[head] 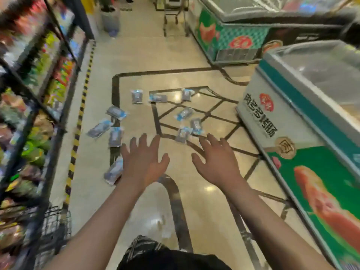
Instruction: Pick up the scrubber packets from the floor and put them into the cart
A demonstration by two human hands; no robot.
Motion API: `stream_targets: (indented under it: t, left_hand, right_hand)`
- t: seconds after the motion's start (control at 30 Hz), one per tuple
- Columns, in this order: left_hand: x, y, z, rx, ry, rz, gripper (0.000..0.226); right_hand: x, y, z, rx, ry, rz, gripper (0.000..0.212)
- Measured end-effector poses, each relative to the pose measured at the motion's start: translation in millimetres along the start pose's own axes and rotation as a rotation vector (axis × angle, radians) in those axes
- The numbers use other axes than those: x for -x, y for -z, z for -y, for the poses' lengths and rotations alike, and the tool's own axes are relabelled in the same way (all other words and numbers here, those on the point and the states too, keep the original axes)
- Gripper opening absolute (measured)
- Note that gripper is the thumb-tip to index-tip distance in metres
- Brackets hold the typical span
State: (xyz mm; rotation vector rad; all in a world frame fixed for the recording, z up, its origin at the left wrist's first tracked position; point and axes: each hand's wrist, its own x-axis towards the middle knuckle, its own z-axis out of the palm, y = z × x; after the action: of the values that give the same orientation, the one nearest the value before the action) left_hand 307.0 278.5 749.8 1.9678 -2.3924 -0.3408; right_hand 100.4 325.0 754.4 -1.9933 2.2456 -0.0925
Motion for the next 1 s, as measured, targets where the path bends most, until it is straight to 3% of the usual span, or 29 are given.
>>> stream_targets:
  t: [0.23,0.33,0.47,0.7,1.0]
  left_hand:
    - [-73.6,-36.1,-106.5,-0.140,-0.272,0.124,0.073]
    - [-120.2,-47.5,-139.5,-0.165,-0.347,0.154,0.075]
    - [-198.1,-61.5,-179.5,-0.144,-0.451,0.159,0.070]
    - [-329.0,-74.1,-237.6,-0.263,-0.583,0.213,0.068]
    - [-427.3,-122.2,-327.5,-0.328,-0.678,0.339,0.065]
  right_hand:
    - [5.7,-4.9,-112.7,-0.084,-0.390,0.086,0.070]
    - [-17.3,-18.3,-145.8,-0.083,-0.431,0.024,0.071]
    - [-79.7,-18.6,-182.1,-0.089,-0.551,0.139,0.067]
    - [-187.5,-18.4,-232.3,-0.147,-0.671,0.092,0.067]
    - [-242.3,-40.1,-325.2,-0.231,-0.804,0.149,0.062]
